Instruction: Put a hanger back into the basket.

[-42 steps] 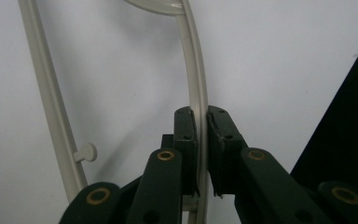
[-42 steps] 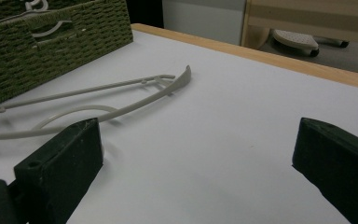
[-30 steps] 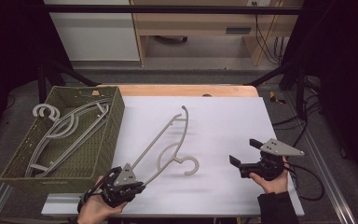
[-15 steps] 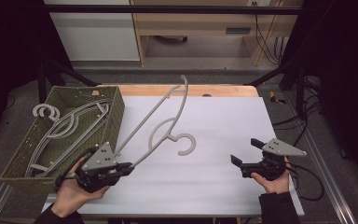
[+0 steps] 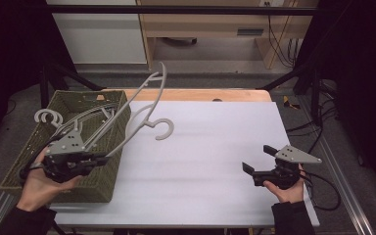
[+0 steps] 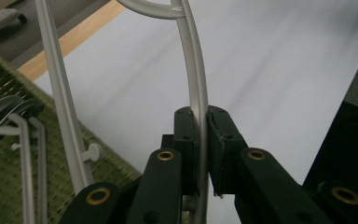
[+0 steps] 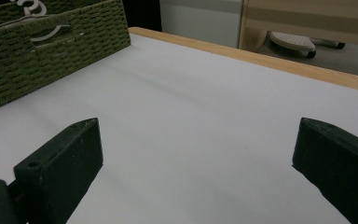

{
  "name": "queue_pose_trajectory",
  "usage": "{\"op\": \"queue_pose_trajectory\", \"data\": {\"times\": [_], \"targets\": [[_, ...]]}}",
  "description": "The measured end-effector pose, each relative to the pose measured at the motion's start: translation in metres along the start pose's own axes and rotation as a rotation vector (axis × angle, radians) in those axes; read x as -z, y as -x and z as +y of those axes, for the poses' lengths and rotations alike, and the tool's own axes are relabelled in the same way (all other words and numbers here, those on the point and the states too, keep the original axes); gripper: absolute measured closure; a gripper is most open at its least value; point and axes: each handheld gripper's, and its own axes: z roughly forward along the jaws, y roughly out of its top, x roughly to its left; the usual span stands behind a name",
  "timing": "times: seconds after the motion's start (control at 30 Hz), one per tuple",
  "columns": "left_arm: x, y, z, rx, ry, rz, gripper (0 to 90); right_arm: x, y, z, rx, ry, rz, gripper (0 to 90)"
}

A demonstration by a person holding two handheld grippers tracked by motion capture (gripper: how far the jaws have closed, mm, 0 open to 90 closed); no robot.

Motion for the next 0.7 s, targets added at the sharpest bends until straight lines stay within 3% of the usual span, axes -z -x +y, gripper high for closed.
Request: {"op": "queue_pose_trajectory", "data": {"times": [0.27,0.47,0.7], "targets": [[0.018,-0.027,-0.028,0.053,-0.010,0.021,82.4,-0.002,-0.001,-0.001,0.003,-0.011,-0.004,1.8],[0.028,-0.044,-0.051,0.099,-0.046,0.043,82.4,-0.004,-0.002,-0.001,0.003,-0.015,-0.005,1.8],[0.034,-0.061,-0.077,0.136,-0.068,0.039,82.4,-0.005,-0.002,-0.001,0.009,-0.019,-0.004,1.8]]}}
